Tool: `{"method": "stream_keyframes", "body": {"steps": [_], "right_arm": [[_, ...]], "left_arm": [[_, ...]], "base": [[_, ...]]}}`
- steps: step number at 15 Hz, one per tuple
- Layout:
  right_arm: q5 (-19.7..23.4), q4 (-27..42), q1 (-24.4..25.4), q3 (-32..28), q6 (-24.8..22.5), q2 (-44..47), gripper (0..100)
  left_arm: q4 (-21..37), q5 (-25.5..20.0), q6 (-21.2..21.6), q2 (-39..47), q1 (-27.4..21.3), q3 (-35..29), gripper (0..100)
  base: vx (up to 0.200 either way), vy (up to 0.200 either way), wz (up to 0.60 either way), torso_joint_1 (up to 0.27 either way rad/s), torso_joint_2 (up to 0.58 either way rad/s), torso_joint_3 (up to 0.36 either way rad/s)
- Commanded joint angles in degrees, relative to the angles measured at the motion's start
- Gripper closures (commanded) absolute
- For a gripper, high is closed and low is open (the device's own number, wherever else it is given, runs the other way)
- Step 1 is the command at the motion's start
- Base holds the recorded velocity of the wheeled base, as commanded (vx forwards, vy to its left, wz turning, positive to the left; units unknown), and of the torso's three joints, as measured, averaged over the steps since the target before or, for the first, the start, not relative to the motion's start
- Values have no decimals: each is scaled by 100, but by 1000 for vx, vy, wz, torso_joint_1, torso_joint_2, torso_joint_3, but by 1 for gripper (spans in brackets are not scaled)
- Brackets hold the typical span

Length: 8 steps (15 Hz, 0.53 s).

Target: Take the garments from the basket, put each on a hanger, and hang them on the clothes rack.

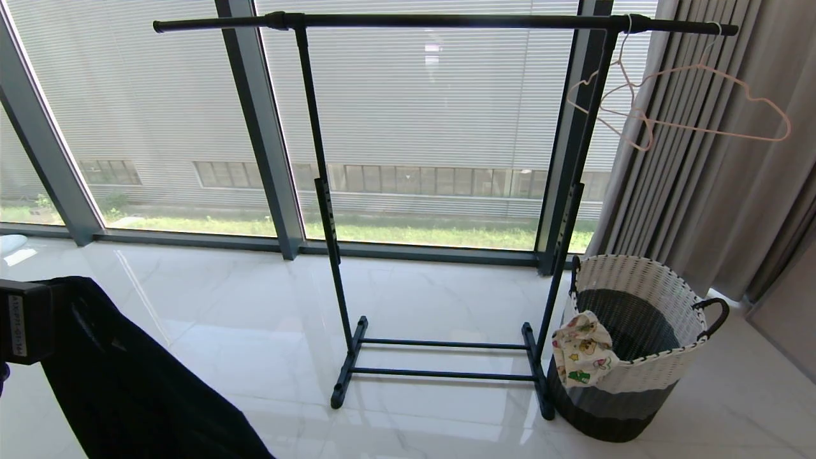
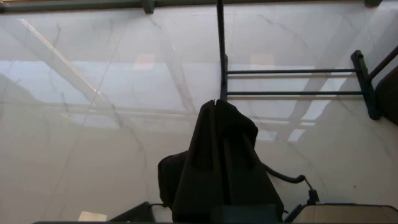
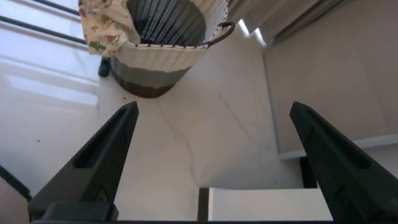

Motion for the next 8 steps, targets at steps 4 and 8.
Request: {"method": "stream_keyframes", "body": {"steps": [4,8], "right_arm": [[-10,-902,-272,1186,-289,-690,0],[25,-1219,-826,1318,-262,-654,0]], "left_arm": [[-14,39,-5,-222,105,128,100],[-32,74,13,-222,114,304,100]], "base": [[0,0,0,0,0,0],[0,0,0,12,-35,-20]]}}
